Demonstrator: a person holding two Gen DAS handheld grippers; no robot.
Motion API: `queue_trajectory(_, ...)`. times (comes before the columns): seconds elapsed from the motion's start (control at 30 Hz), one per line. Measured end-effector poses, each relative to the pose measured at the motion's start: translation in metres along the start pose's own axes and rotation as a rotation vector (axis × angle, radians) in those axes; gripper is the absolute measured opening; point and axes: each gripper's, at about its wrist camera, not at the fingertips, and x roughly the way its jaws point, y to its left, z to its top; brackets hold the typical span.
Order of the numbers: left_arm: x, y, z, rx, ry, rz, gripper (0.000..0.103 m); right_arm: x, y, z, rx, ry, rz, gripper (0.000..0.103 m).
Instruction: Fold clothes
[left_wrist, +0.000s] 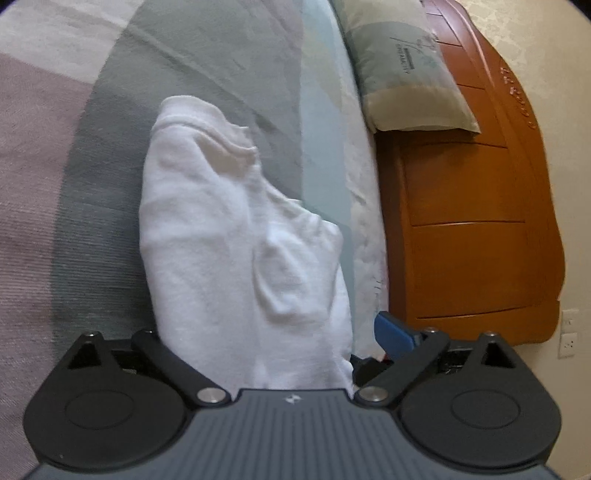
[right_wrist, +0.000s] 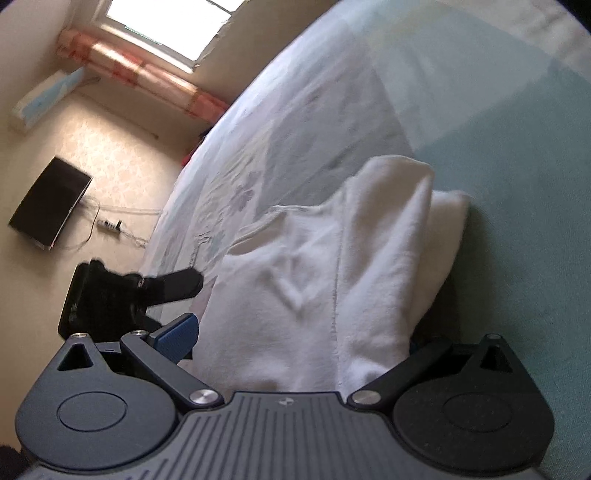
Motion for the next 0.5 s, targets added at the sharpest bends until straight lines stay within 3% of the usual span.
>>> queue_trajectory(0.5, 0.007, -0.035, -0.001, 0.077, 0.009, -0.034, 0.096, -0.023, 0.023, 0.005, -0.123, -0.03, 0.015, 0.103)
